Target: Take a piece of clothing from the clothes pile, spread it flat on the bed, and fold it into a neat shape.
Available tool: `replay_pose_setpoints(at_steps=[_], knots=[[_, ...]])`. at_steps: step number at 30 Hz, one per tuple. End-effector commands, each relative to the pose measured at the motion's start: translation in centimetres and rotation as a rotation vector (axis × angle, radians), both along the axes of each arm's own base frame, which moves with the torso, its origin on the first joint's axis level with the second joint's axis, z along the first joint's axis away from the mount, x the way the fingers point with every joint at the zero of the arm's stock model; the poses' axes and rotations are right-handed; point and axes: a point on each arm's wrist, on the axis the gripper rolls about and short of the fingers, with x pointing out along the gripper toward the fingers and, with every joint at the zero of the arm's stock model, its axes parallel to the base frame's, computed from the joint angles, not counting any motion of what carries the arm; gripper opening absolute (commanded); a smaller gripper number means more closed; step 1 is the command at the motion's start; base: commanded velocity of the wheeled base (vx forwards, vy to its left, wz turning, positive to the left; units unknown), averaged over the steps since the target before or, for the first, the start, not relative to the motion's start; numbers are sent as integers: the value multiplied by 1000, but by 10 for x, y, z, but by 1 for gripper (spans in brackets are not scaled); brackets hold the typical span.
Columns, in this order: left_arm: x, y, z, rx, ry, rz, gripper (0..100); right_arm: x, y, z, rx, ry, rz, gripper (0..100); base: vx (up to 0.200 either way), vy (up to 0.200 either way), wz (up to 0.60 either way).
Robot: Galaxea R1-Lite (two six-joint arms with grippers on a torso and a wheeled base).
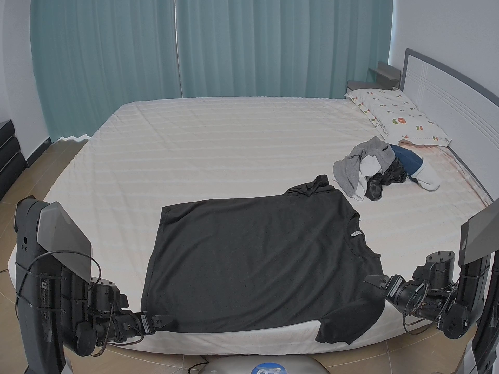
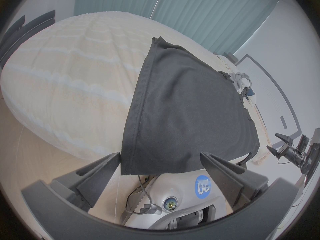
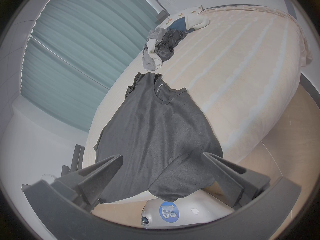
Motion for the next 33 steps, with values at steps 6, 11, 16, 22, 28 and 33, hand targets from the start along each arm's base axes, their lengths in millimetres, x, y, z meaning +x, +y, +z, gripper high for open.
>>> replay_pose_setpoints(at_steps=[6,11,16,22,28,33], knots=[[2,1,-2,3,-10,-6,100,1,0,1,3,-11,0,100,0,0,0],[-1,-2,-6,14,11,-23,100,1,0,1,4,-14,0,100,0,0,0],[0,-3,-6,13,6,-29,100,1,0,2,3,-16,-1,100,0,0,0],[1,-2,-5,12,1,-20,0,1,0,2,3,-14,-1,100,0,0,0],[-2,5,-5,7,19,17,0,0,-1,1,4,-12,-5,100,0,0,0],[-5,9,-3,4,31,40,0,0,-1,1,2,-8,-5,100,0,0,0]])
